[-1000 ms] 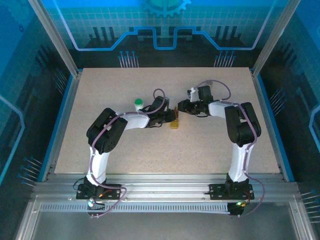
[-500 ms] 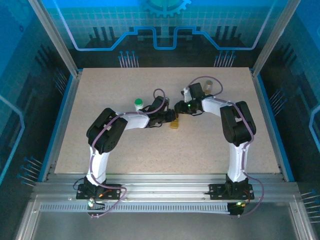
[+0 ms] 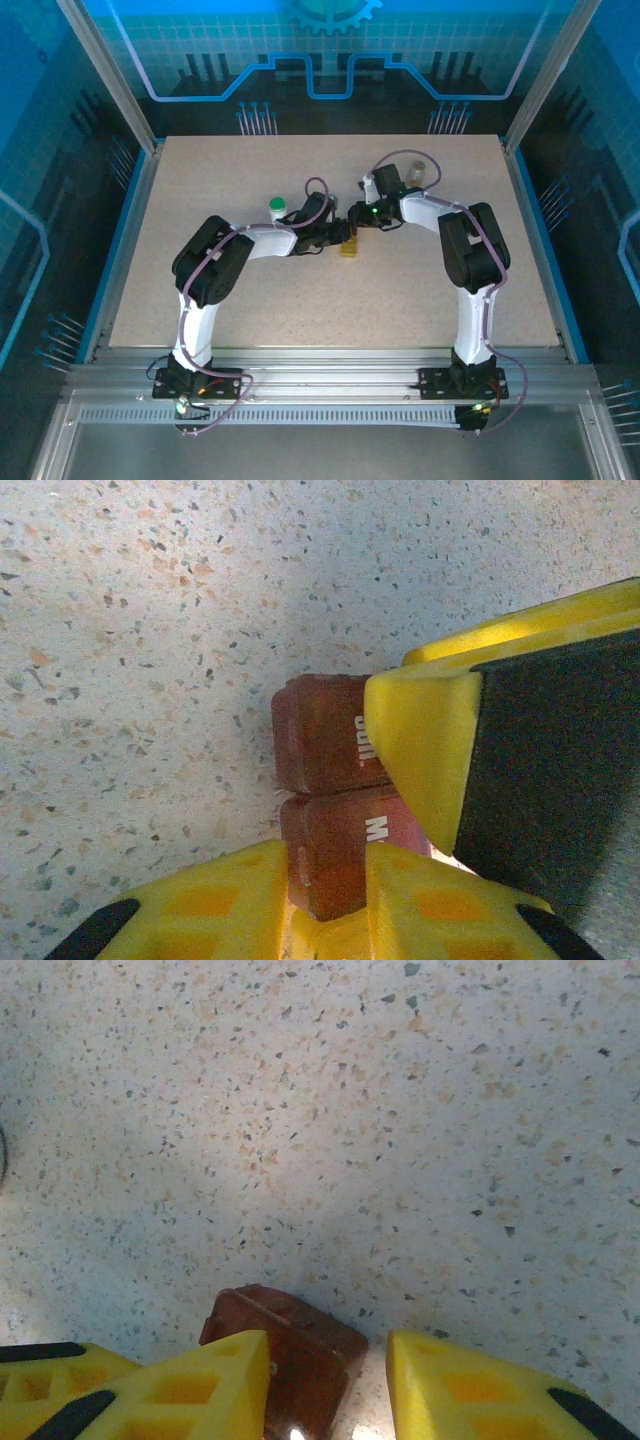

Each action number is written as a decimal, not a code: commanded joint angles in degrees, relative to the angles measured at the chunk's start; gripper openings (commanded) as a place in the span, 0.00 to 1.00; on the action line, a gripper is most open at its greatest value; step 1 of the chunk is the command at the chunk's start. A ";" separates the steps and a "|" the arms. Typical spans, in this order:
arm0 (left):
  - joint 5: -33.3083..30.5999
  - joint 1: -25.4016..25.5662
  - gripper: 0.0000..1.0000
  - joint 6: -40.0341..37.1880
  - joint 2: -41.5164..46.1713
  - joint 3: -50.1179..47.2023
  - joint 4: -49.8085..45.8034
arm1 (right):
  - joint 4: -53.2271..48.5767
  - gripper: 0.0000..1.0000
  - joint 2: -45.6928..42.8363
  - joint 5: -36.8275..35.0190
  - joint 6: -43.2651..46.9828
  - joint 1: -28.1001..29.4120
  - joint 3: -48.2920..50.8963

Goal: Sort the pills into containers

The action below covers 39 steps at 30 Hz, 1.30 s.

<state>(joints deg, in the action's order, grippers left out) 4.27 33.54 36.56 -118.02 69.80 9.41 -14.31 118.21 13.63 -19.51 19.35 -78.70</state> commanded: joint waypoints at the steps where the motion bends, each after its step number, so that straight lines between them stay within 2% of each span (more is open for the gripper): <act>1: 1.78 -0.31 0.27 1.97 1.74 -1.10 0.34 | 0.53 0.37 -1.22 4.74 -3.11 -0.26 1.09; 6: 2.33 -0.24 0.28 3.15 2.55 -1.86 1.21 | 0.75 0.37 -0.51 7.50 -6.58 -0.85 -1.59; 12: 2.26 -0.34 0.30 3.08 6.89 -4.81 3.35 | 2.34 0.38 -3.11 8.34 -8.17 -1.77 -0.41; 16: 2.13 -0.37 0.31 2.75 10.90 -5.79 3.31 | 1.93 0.38 -8.80 7.14 -7.47 -3.22 2.09; 21: 0.03 -1.27 0.35 -2.50 19.21 -7.28 0.69 | 2.37 0.41 -22.70 1.27 -2.12 -3.96 10.40; 24: -5.29 -1.55 0.41 -9.70 26.71 -9.61 -1.14 | 3.92 0.45 -32.08 -4.58 2.46 -3.95 17.13; 26: -9.45 -1.56 0.47 -15.24 33.12 -13.33 0.31 | 7.54 0.59 -39.57 -10.89 5.97 -3.66 24.17; 30: -18.74 -1.65 0.65 -24.73 44.67 -25.00 9.94 | 15.47 0.66 -51.88 -21.19 11.70 -4.03 37.41; 31: -22.02 -1.68 0.72 -26.86 47.41 -28.48 13.05 | 17.56 0.74 -54.40 -24.17 12.39 -4.35 40.52; 32: -26.04 -1.66 0.83 -28.85 49.78 -31.85 16.31 | 19.35 0.77 -57.11 -26.59 12.81 -4.77 43.55; 35: -36.55 -1.73 0.92 -34.07 54.73 -40.03 24.68 | 24.18 0.79 -62.50 -30.18 12.74 -6.17 50.02; 39: -44.36 -2.30 0.99 -36.77 58.29 -45.78 29.25 | 26.58 0.79 -65.43 -29.03 10.48 -7.49 53.34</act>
<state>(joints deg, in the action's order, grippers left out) -29.23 31.94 5.69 -62.26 26.35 30.30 5.17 54.52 -12.21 -9.13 12.84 -26.00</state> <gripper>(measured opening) 0.980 0.793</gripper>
